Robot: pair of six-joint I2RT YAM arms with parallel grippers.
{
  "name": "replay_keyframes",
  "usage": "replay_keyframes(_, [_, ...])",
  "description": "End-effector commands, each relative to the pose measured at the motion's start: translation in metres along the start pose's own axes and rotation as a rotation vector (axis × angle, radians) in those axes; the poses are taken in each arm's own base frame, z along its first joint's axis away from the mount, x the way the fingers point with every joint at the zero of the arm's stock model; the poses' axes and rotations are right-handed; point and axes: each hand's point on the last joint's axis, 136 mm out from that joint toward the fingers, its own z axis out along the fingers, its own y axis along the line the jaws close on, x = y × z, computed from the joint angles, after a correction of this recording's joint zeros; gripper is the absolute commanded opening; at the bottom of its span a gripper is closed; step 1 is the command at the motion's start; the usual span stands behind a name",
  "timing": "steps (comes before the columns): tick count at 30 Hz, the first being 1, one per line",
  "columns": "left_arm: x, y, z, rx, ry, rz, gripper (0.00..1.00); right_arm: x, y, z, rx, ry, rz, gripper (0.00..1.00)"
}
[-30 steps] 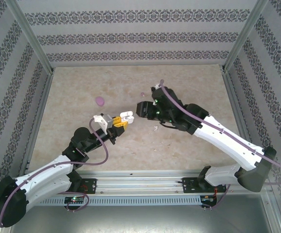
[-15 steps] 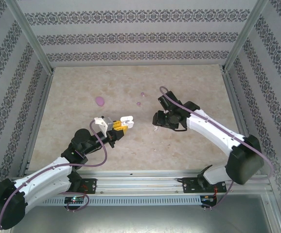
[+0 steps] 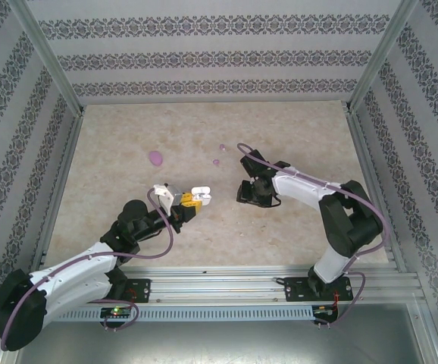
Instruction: Insert the wireless bluetooth earbuds into the charging case
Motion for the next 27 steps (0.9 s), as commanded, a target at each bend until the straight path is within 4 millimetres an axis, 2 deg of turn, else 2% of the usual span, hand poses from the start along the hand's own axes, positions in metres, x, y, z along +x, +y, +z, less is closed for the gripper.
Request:
replay_keyframes(1, [-0.006, -0.008, 0.000, 0.037, -0.036, 0.004, 0.00, -0.006, 0.002, 0.008, -0.015, 0.000, -0.014, 0.46])
replay_keyframes(14, [0.002, -0.006, 0.005, 0.045, -0.035, 0.005, 0.00, -0.011, 0.005, 0.031, 0.002, 0.034, -0.050, 0.40])
replay_keyframes(19, [0.002, -0.006, 0.003, 0.043, -0.037, 0.004, 0.00, -0.012, 0.008, 0.034, 0.001, 0.043, -0.066, 0.36])
replay_keyframes(27, [0.001, -0.006, 0.003, 0.038, -0.036, 0.010, 0.00, -0.016, 0.009, 0.034, 0.019, 0.046, -0.095, 0.36])
